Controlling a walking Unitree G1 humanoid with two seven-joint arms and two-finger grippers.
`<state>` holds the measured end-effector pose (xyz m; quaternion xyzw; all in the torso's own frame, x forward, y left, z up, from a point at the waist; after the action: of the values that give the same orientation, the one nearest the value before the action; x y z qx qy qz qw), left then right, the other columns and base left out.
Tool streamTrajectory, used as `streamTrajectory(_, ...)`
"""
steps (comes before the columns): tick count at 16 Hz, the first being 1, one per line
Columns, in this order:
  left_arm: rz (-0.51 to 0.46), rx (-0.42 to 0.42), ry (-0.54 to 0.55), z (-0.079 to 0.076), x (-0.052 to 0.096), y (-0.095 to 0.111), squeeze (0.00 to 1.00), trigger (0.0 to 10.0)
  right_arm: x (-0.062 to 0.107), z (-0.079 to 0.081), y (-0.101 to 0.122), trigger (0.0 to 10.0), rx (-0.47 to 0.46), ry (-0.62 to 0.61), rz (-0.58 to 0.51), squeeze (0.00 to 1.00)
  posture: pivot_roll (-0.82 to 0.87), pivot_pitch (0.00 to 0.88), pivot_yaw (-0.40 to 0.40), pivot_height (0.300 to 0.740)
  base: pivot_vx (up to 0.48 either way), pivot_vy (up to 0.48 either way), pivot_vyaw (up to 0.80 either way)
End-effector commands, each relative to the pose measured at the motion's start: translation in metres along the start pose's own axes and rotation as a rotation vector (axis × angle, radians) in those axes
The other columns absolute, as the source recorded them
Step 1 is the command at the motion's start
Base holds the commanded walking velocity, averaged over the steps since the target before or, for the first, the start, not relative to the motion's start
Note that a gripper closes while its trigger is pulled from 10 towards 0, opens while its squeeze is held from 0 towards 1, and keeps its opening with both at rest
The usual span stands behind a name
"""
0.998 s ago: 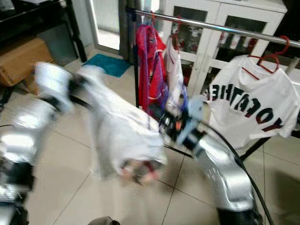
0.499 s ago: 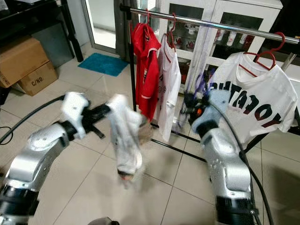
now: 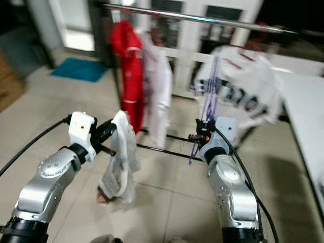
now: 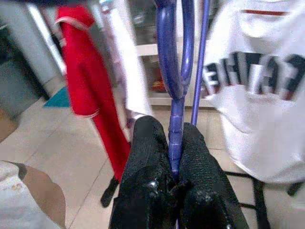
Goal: Hang hanger
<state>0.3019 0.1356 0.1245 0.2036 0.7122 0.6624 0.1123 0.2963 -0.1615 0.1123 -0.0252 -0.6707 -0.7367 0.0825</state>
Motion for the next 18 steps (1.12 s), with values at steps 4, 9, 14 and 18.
streamTrajectory(4,-0.040,-0.028,0.024,0.005,-0.001,0.015,0.00,10.0,-0.001,-0.008,0.011,10.0,0.010,-0.047,-0.030,0.00,-0.04,0.003,-0.016,0.740,0.000,0.000,-0.80)
streamTrajectory(9,-0.051,-0.036,0.018,0.000,-0.003,0.019,0.00,10.0,-0.006,-0.008,0.019,10.0,-0.013,-0.110,-0.100,0.00,-0.03,0.006,-0.026,0.740,0.000,0.000,-0.80)
streamTrajectory(14,-0.052,-0.041,0.012,-0.001,-0.004,0.020,0.00,10.0,-0.006,-0.002,0.022,10.0,-0.010,-0.116,-0.142,0.00,-0.04,0.004,-0.014,0.740,0.000,0.000,-0.80)
streamTrajectory(18,-0.056,-0.038,-0.002,-0.004,-0.007,0.021,0.00,10.0,-0.004,-0.002,0.028,10.0,-0.097,-0.143,-0.199,0.00,-0.05,0.002,-0.011,0.740,0.000,0.000,-0.80)
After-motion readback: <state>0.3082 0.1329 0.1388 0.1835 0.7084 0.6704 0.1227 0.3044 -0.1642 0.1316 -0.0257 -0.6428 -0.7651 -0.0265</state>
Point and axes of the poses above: a point about 5 cm out from each wrist's last joint towards the gripper, its own x axis pointing back from the gripper into the wrist, its own y axis along the axis of the wrist's last joint, z = x × y, the point moved 2 cm from there along -x, pointing out of the wrist towards the gripper, and after that the axes turned 8 degrees about x, right-handed, at the moved point
